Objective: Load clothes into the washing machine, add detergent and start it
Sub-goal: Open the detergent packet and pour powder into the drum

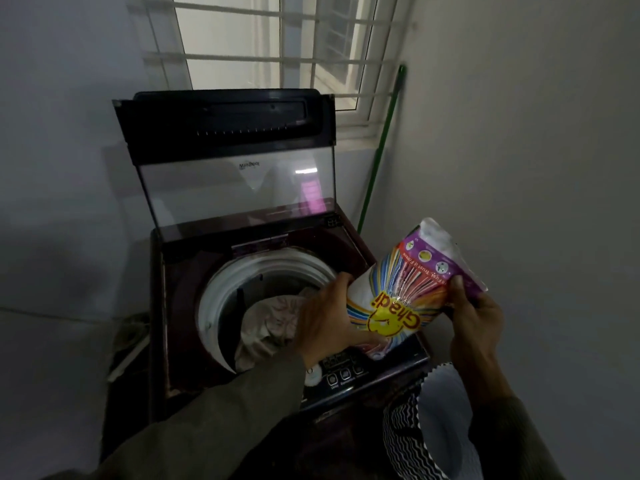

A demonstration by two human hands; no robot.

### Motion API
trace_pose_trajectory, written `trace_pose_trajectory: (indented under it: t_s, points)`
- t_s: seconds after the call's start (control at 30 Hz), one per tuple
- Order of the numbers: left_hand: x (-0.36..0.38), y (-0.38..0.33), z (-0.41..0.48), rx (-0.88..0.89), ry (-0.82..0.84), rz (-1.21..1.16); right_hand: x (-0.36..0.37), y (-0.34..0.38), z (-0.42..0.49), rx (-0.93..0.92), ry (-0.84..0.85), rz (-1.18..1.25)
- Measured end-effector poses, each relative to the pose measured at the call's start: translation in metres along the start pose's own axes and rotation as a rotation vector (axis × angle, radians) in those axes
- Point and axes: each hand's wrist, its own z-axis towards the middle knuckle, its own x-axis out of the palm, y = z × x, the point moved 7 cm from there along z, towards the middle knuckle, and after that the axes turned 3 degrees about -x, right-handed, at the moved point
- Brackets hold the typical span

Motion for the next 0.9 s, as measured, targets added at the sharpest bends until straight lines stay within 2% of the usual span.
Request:
trace_pose_trajectory:
  t_s: [0.17, 0.3, 0.57, 0.73, 0.9]
  points:
    - [-0.029, 0.005, -0.002, 0.042, -0.129, 0.237, 0.030, -0.003, -0.002, 0.044, 0.097, 0.095]
    - [-0.048, 0.017, -0.013, 0.008, -0.187, 0.264, 0.057, -0.012, -0.008, 0.133, 0.213, 0.111]
    - [-0.063, 0.071, -0.061, -0.268, -0.233, -0.053, 0.120, -0.013, -0.026, 0.086, 0.456, 0.048]
    - [-0.058, 0.089, -0.114, -0.414, -0.431, -0.449, 0.175, 0.011, -0.056, -0.023, 0.768, 0.054]
    - [-0.051, 0.098, -0.177, -0.525, -0.727, -0.623, 0.213, 0.021, -0.115, 0.008, 1.025, 0.095]
